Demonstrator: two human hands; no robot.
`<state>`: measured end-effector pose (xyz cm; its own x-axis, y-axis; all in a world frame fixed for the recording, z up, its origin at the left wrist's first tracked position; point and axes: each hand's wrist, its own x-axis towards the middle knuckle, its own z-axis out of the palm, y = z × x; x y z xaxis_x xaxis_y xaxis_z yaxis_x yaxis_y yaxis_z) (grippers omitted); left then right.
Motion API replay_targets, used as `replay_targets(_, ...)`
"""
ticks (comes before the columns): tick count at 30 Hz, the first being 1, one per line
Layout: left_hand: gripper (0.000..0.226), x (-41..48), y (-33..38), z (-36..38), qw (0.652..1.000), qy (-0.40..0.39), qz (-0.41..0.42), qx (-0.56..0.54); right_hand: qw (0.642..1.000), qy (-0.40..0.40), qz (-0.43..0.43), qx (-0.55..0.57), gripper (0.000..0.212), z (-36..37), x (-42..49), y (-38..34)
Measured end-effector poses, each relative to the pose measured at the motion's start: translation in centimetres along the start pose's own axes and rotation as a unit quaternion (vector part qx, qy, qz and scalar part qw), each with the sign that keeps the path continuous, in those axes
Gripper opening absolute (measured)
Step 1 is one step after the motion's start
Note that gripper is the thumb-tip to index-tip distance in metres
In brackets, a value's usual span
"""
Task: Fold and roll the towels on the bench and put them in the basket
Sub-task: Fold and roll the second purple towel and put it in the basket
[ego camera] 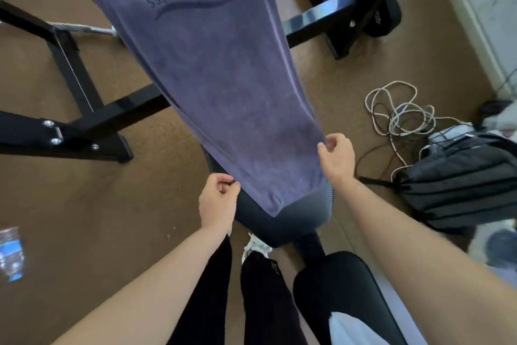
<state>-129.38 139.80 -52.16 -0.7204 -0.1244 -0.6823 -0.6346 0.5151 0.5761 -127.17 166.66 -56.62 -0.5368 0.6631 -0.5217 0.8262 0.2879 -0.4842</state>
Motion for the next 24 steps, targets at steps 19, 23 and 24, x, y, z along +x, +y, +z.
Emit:
replay_targets(19,0.050,0.7,-7.3,8.3,0.707,-0.187,0.330,0.597,0.971,-0.001,0.186,0.148,0.008,2.8,0.4,11.6)
replay_targets(23,0.035,0.2,-8.1,6.6,0.716,-0.170,0.313,0.600,0.975,-0.029,0.182,0.125,0.015,2.6,-0.2,11.9)
replay_targets(24,0.032,0.1,-8.4,6.0,0.719,-0.164,0.309,0.601,0.973,-0.031,0.188,0.133,0.015,2.5,-0.5,11.9)
